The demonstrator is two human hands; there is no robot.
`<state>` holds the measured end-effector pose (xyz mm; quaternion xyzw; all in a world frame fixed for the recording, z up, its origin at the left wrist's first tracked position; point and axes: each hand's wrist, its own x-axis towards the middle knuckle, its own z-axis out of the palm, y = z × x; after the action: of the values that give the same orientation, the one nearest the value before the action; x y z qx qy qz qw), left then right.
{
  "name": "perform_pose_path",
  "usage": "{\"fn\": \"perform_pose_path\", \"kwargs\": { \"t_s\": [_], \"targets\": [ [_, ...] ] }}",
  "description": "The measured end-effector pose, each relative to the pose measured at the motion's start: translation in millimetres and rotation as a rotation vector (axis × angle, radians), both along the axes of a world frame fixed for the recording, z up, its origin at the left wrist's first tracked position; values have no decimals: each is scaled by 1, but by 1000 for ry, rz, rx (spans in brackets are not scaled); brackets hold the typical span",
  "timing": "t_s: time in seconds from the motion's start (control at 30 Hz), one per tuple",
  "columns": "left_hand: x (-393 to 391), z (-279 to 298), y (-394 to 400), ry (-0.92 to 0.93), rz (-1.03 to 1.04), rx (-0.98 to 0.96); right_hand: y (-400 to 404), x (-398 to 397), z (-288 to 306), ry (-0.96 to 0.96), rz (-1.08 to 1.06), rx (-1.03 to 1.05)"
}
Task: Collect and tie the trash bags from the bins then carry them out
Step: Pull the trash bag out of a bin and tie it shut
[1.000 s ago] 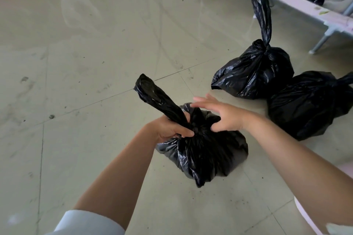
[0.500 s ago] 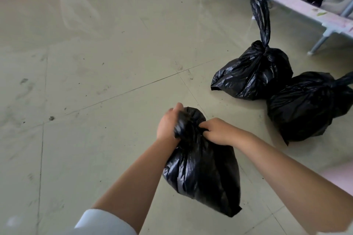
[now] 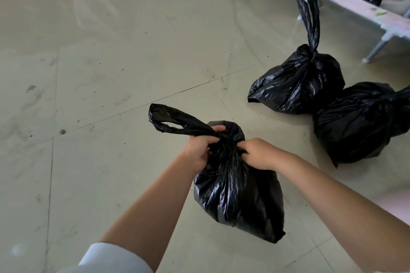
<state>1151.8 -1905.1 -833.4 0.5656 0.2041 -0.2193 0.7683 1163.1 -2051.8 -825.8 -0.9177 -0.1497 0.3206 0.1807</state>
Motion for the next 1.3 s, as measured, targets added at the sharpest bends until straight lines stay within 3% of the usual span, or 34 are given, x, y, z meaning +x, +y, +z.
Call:
{"fn": "perform_pose_path", "kwargs": {
  "t_s": [0.17, 0.27, 0.37, 0.43, 0.53, 0.6, 0.73, 0.87, 0.97, 1.1, 1.3],
  "targets": [
    [-6, -4, -5, -65, -58, 40, -12, 0, -2, 141, 1, 41],
    [-7, -11, 1, -103, -55, -47, -24, 5, 6, 281, -178, 279],
    [-8, -17, 3, -130, -59, -100, -29, 15, 8, 17, -377, 417],
    [-9, -21, 1, -151, -82, -74, -24, 21, 10, -44, -294, 427],
    [-8, -27, -1, -157, -156, -7, -12, 25, 18, 162, -53, 383],
    [-8, -29, -1, -139, -185, 26, -8, 30, 22, 194, 31, 279],
    [-10, -26, -1, -178, -178, 17, -8, 38, 27, 230, 63, 227],
    [-15, -13, -1, -246, -230, 36, -11, 38, 16, 131, 5, 167],
    [-7, -1, -2, -236, -7, 102, -16, 34, 5, 75, -83, 176],
    [4, 1, 3, -76, 303, -116, -22, 29, 0, -9, -94, 201],
    [-6, -10, 20, 232, 522, -1, -29, 10, -24, -43, -50, 110]
  ]
}}
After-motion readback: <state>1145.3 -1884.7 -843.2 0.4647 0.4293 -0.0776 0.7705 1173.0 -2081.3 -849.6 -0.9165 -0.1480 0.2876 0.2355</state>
